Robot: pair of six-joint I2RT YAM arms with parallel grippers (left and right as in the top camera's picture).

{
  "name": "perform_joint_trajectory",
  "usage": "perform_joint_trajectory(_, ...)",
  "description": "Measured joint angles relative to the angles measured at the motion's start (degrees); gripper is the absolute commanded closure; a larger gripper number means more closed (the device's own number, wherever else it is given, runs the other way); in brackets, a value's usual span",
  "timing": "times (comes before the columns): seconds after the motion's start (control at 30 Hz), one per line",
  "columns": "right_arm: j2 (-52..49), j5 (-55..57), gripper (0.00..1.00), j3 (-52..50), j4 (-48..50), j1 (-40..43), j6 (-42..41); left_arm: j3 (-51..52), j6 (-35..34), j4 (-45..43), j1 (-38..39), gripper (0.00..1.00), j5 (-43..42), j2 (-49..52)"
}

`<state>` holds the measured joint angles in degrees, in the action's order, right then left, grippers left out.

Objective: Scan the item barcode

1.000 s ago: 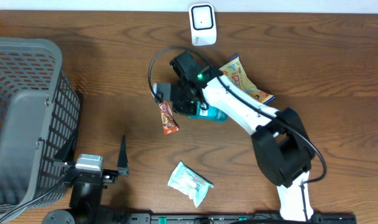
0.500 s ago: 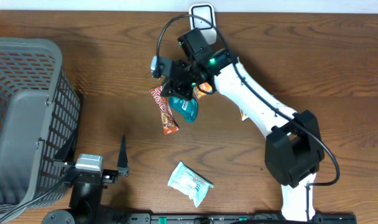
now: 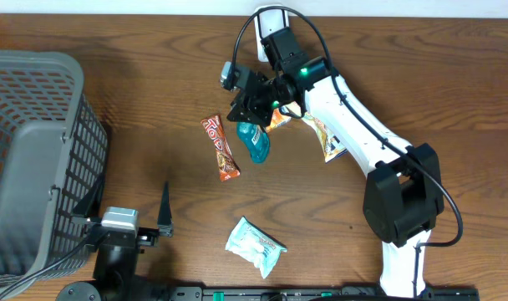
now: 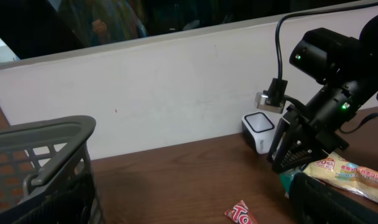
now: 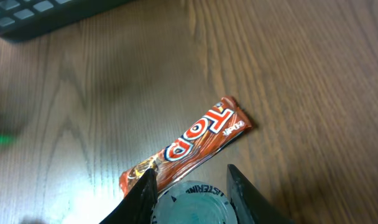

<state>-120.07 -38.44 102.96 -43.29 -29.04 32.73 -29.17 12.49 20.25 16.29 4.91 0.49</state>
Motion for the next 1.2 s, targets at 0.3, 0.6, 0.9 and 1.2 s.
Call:
perform_joint_trajectory(0.3,0.0,-1.62,0.72,0.02,5.84,-0.15,-0.24,0.0,0.0,0.0,0.0,0.0,0.0,0.0)
perform_joint_trajectory(0.6,0.04,-0.63,0.7,0.04,6.69,-0.52,-0.46,0.0,0.0,0.0,0.0,0.0,0.0,0.0)
perform_joint_trajectory(0.9,0.07,4.74,0.64,0.04,6.25,-0.59,-0.63,0.0,0.0,0.0,0.0,0.0,0.0,0.0)
perform_joint_trajectory(1.2,0.07,5.75,0.59,0.04,6.16,-1.16,-0.66,0.0,0.0,-0.02,0.02,0.0,0.0,0.0)
